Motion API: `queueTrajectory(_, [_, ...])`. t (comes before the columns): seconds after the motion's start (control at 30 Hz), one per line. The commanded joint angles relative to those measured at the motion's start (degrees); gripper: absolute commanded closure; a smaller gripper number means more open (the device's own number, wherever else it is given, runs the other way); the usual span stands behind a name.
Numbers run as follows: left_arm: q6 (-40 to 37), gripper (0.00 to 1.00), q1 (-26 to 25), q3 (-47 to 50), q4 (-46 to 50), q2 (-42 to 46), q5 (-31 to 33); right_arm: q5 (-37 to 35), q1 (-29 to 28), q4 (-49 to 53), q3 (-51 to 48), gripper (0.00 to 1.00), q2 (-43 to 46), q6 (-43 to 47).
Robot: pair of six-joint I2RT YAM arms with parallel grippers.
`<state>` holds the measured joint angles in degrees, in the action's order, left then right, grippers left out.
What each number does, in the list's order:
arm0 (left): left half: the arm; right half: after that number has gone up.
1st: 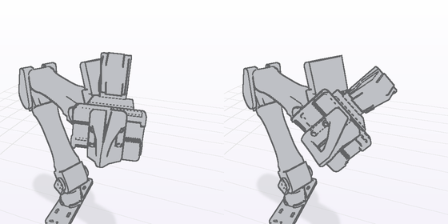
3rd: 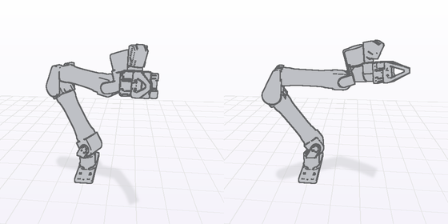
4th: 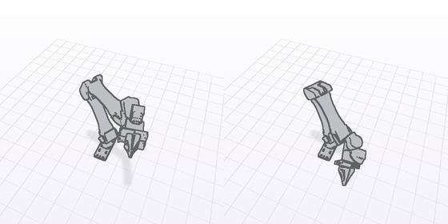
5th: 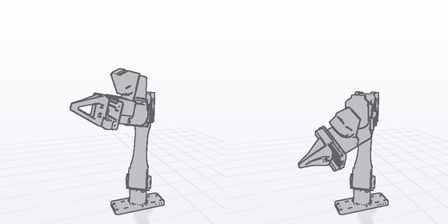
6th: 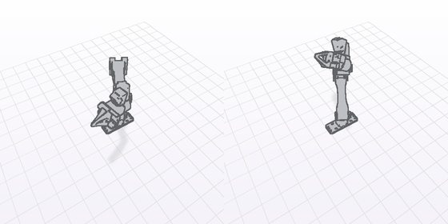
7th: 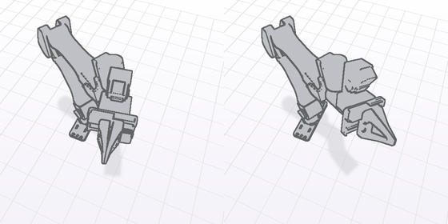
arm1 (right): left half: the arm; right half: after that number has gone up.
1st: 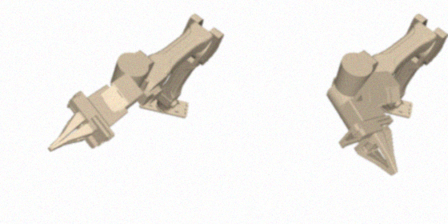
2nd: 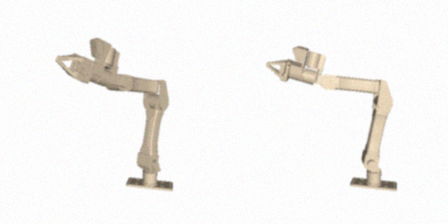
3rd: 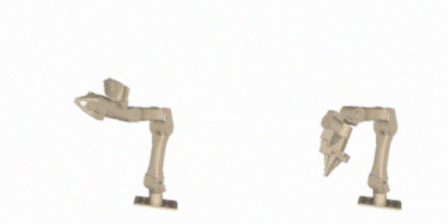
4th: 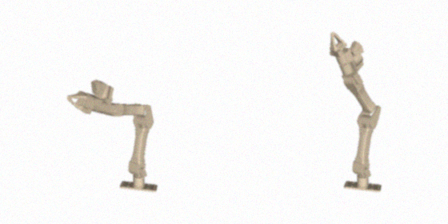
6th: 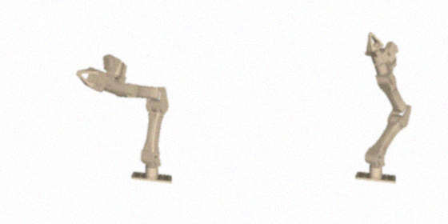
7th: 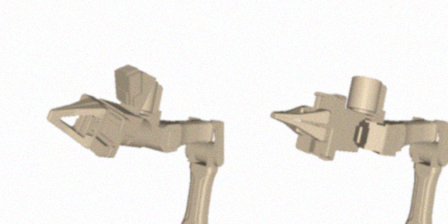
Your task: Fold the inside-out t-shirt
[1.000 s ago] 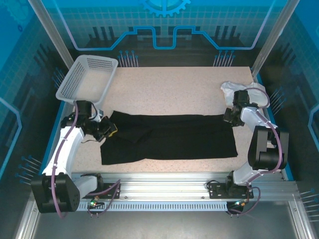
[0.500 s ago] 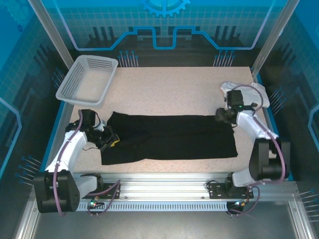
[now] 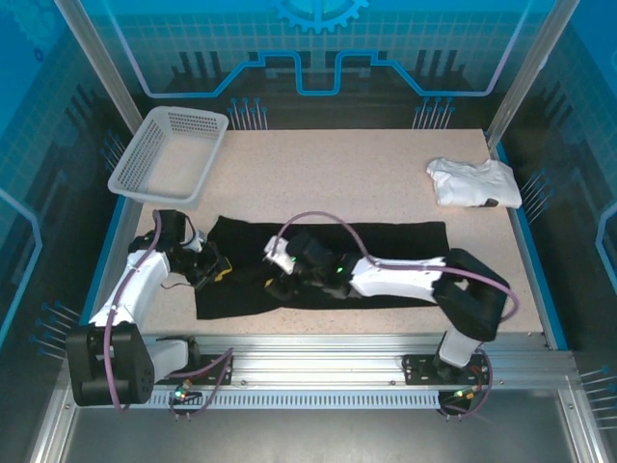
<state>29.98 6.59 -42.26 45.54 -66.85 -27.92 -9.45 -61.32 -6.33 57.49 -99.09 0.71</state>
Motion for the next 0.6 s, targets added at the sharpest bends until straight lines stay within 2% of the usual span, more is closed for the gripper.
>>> queueTrajectory(0.0, [-0.62, 1.00, -0.26, -0.63, -0.54, -0.98, -0.71, -5.42, -3.36, -14.01, 2.54, 0.07, -4.42, 3.06])
queueTrajectory(0.17, [-0.80, 1.00, -0.28, -0.49, -0.51, -1.38, -1.22, -10.79, -5.93, -21.20, 2.90, 0.02, -10.17, 4.35])
queueTrajectory(0.57, [-0.58, 1.00, -0.26, -0.41, -0.37, -1.77, -1.62, -34.55, -9.31, -27.31, 8.51, 0.04, -19.56, 7.80])
